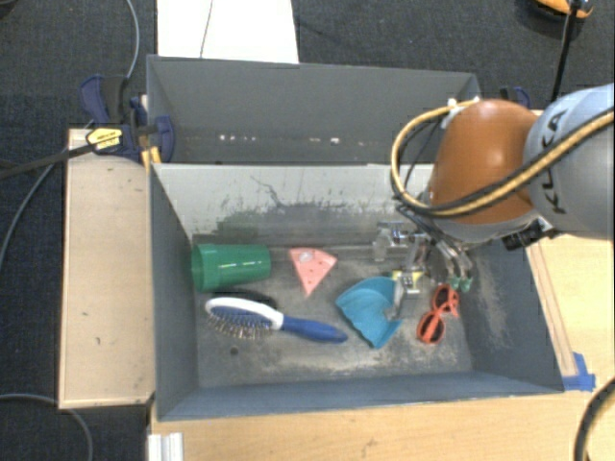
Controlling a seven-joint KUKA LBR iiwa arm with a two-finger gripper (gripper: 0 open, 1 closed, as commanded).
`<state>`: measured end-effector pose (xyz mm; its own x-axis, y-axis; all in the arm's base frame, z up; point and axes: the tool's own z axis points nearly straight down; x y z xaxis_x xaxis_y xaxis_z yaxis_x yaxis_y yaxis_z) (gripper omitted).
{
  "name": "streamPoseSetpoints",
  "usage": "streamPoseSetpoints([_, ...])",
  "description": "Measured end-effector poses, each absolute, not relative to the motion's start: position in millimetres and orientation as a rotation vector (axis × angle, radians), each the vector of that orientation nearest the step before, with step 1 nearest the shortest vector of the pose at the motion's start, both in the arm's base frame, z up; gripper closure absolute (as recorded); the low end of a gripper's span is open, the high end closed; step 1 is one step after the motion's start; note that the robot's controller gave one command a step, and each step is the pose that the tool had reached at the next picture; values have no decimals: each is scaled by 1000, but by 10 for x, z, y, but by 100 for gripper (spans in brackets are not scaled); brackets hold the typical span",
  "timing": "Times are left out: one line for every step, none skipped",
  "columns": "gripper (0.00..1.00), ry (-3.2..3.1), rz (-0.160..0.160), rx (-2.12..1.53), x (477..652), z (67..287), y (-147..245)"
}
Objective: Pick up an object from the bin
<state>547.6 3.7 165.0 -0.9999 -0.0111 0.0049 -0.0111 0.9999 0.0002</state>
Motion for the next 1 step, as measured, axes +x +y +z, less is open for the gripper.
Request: streamPoseSetpoints([0, -3144, 0, 17, 5491, 1695, 37])
